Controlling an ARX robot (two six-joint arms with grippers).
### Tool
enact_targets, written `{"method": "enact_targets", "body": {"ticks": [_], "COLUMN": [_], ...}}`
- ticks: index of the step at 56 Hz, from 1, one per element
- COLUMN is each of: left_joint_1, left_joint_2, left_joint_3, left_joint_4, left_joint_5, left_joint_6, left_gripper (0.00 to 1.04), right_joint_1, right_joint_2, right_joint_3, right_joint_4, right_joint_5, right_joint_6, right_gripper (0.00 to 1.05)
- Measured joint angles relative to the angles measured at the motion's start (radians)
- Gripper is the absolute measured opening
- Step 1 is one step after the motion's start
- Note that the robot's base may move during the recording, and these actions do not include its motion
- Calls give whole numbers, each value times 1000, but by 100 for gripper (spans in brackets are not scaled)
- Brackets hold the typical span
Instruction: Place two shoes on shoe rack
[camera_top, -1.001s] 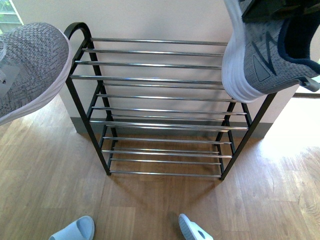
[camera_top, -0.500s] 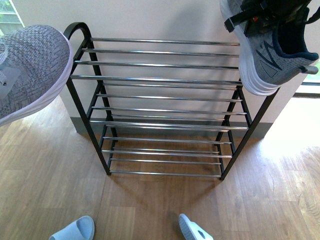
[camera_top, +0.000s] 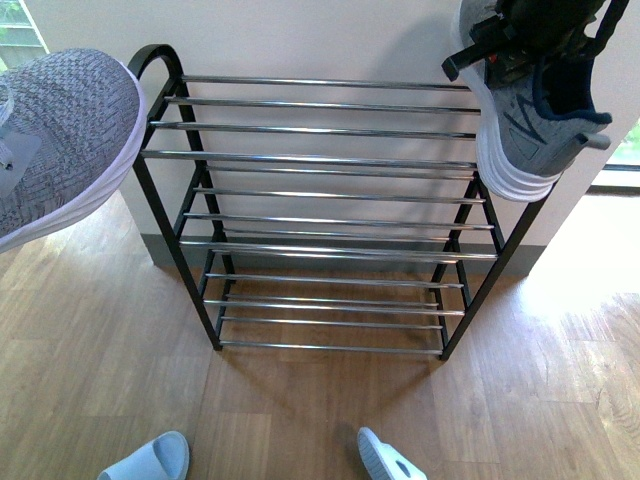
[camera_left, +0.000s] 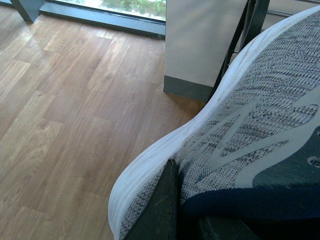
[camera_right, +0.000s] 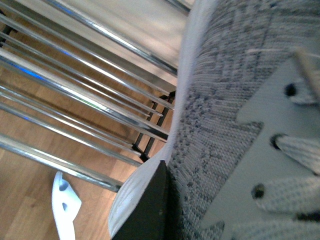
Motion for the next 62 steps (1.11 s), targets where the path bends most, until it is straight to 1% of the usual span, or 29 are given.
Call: {"method": "enact_targets", "body": {"ticks": [1, 3, 8, 9, 12, 15, 16, 18, 20, 21, 24, 34, 37, 43, 50, 51, 54, 58, 61, 62], "left_joint_1": [0, 0, 0, 0, 0, 0, 0, 0, 0, 0, 0, 0, 0, 0, 0, 0, 0, 0, 0, 0], "left_joint_2": [0, 0, 0, 0, 0, 0, 0, 0, 0, 0, 0, 0, 0, 0, 0, 0, 0, 0, 0, 0], "left_joint_3": [0, 0, 0, 0, 0, 0, 0, 0, 0, 0, 0, 0, 0, 0, 0, 0, 0, 0, 0, 0], "left_joint_4": [0, 0, 0, 0, 0, 0, 0, 0, 0, 0, 0, 0, 0, 0, 0, 0, 0, 0, 0, 0], "left_joint_5": [0, 0, 0, 0, 0, 0, 0, 0, 0, 0, 0, 0, 0, 0, 0, 0, 0, 0, 0, 0], "left_joint_6": [0, 0, 0, 0, 0, 0, 0, 0, 0, 0, 0, 0, 0, 0, 0, 0, 0, 0, 0, 0], "left_gripper": [2, 2, 2, 2, 2, 2, 2, 2, 2, 2, 2, 2, 2, 2, 2, 2, 2, 2, 2, 2], "right_joint_1": [0, 0, 0, 0, 0, 0, 0, -1, -1, -2, -3, -16, -22, -37, -78, -79, -101, -136, -160, -174], "right_joint_2": [0, 0, -1, -3, -4, -6, -10, -23, -38, -58, -90, -224, -276, -377, -571, -571, -670, -784, -846, -872], "right_joint_3": [1, 7, 11, 11, 11, 10, 5, -7, -19, -33, -56, -149, -197, -308, -558, -558, -689, -837, -932, -982], "right_joint_4": [0, 2, 10, 14, 18, 26, 31, 45, 55, 63, 83, 153, 199, 309, 566, 566, 688, 805, 889, 940], "right_joint_5": [0, 3, 4, 5, 3, -2, -5, -13, -25, -42, -57, -125, -136, -216, -338, -338, -378, -415, -417, -418], "right_joint_6": [0, 3, 3, 3, 7, 8, 8, 8, 11, 11, 14, 34, 34, 63, 136, 136, 166, 217, 237, 253], "right_gripper": [18, 26, 39, 44, 55, 64, 68, 77, 83, 89, 96, 95, 95, 95, 95, 95, 95, 95, 95, 95]}}
